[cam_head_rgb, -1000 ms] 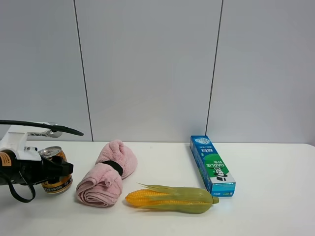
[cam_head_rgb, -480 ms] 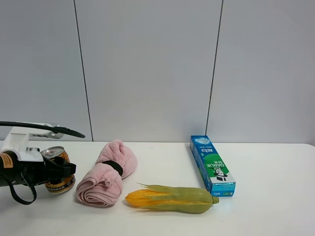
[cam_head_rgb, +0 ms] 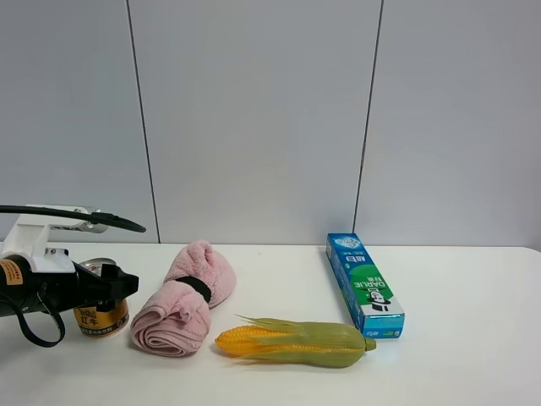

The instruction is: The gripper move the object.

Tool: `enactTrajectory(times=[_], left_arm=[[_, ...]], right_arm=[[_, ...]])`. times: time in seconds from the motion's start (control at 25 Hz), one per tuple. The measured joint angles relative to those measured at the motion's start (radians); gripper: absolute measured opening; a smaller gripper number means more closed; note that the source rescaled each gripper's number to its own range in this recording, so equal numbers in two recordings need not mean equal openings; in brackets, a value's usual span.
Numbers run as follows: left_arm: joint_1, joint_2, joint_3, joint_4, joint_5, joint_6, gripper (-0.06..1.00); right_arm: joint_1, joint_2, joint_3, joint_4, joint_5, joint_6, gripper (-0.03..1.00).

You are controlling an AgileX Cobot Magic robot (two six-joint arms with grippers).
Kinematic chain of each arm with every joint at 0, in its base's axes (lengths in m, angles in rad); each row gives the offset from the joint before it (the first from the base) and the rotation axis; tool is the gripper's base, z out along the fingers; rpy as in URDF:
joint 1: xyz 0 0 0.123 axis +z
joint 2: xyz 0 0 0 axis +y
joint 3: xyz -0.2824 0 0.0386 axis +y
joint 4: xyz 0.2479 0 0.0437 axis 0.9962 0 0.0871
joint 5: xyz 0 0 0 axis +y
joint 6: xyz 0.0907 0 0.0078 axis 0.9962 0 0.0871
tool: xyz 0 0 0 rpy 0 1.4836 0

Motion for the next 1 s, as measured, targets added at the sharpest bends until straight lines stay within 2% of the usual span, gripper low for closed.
enactTrajectory(times=[0.2,0.44,0.6,0.8,1.0], left_arm=[[0.000,-0.021,0.000,0.011,0.008,-0.006,0.65],[0.000,-0.138,0.002,0.021,0.015,-0.021,0.65],[0.000,-0.253,0.003,0.021,0.073,-0.057,0.65],[0.000,-0.417,0.004,0.021,0.219,-0.088,0.65],[0.000,-0.610,0.003,0.022,0.481,-0.146,0.57]], right_arm=[[0.000,0.000,0.000,0.000,0.000,0.000,1.00],[0.000,0.000,0.000,0.000,0.000,0.000,1.00],[0.000,0.000,0.000,0.000,0.000,0.000,1.00],[0.000,0.000,0.000,0.000,0.000,0.000,1.00],[0.000,0.000,0.000,0.000,0.000,0.000,1.00]])
